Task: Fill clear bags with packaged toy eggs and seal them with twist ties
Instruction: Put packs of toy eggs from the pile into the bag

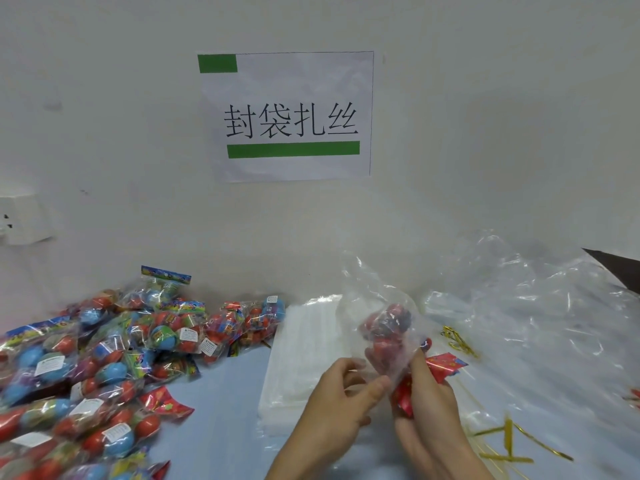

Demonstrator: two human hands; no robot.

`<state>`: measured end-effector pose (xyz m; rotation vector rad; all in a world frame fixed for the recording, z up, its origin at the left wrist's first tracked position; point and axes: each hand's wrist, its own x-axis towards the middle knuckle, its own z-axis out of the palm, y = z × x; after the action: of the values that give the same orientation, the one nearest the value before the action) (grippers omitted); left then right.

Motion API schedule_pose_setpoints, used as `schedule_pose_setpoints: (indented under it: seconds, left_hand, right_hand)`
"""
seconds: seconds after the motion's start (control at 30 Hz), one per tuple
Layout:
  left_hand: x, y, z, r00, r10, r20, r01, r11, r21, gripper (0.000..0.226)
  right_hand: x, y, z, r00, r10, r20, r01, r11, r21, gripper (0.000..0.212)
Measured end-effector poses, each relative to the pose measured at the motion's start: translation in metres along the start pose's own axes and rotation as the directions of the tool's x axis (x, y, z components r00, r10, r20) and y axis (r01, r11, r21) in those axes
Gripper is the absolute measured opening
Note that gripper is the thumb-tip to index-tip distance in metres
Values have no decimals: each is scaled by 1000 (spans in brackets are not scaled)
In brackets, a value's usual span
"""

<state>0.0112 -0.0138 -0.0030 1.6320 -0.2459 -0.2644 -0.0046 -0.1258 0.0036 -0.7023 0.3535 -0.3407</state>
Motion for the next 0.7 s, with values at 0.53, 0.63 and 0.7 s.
schedule_pose_setpoints:
  seconds: [0.53,0.63,0.7]
  left_hand:
    - [-8,21,-6,687,696,-208,-533,677,507,47]
    - [-6,22,-5,639,733,-234,-529,640,558,27]
    - [-5,22,-6,600,759,-253,-533,615,581,12]
  right_hand:
    - [-7,6,-4,930,-305,204,366,800,-475,4]
    - [-13,11,0,873,-321,367,474,732,-489,10]
    - [-13,13,-1,861,-323,392,497,698,-516,14]
